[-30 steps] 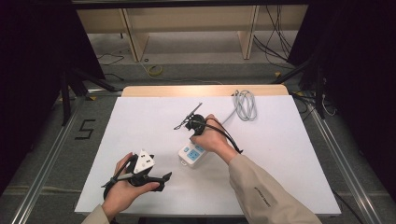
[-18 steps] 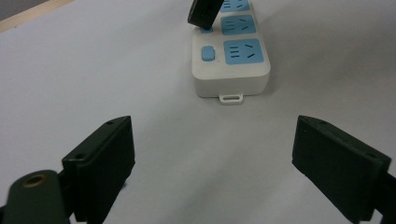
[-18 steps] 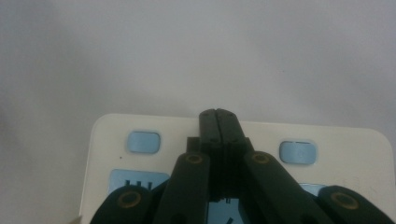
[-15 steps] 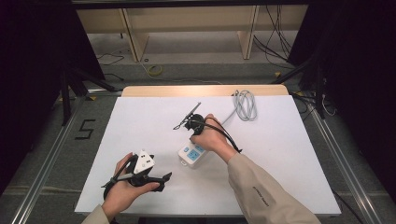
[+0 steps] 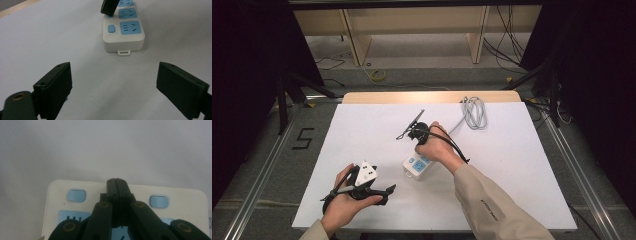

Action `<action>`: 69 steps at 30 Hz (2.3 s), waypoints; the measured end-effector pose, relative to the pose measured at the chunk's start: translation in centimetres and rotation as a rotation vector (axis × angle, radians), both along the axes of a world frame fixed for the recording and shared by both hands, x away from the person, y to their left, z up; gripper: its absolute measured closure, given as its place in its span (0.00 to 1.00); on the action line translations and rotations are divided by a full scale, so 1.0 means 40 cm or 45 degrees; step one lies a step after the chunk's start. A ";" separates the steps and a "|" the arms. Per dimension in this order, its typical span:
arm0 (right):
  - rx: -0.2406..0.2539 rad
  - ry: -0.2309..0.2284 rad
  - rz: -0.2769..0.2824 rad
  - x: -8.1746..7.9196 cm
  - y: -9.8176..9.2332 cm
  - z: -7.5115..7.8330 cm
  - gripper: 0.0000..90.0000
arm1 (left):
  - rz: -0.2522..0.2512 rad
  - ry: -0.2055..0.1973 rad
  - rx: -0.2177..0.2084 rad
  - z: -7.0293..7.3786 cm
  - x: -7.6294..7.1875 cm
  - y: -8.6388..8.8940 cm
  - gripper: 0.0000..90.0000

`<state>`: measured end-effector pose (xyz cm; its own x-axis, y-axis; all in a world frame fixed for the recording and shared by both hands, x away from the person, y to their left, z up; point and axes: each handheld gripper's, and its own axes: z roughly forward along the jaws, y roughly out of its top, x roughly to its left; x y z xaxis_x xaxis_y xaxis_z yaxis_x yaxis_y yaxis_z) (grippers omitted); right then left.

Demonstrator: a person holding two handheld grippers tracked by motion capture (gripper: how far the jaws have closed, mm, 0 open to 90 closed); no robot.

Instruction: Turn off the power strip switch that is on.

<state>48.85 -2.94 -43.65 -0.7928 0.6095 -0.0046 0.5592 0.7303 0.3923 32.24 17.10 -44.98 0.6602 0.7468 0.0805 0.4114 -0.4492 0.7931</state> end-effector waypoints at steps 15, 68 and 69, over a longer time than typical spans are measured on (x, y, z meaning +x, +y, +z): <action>-0.020 0.003 -0.007 0.000 0.006 0.001 1.00 | -0.001 -0.002 0.002 0.000 0.000 -0.001 0.14; -0.028 0.029 -0.010 0.000 0.011 -0.001 1.00 | -0.003 -0.003 0.002 0.000 0.000 -0.001 0.14; -0.027 0.028 -0.009 0.001 0.010 0.000 1.00 | -0.003 -0.003 0.002 0.000 0.000 -0.001 0.14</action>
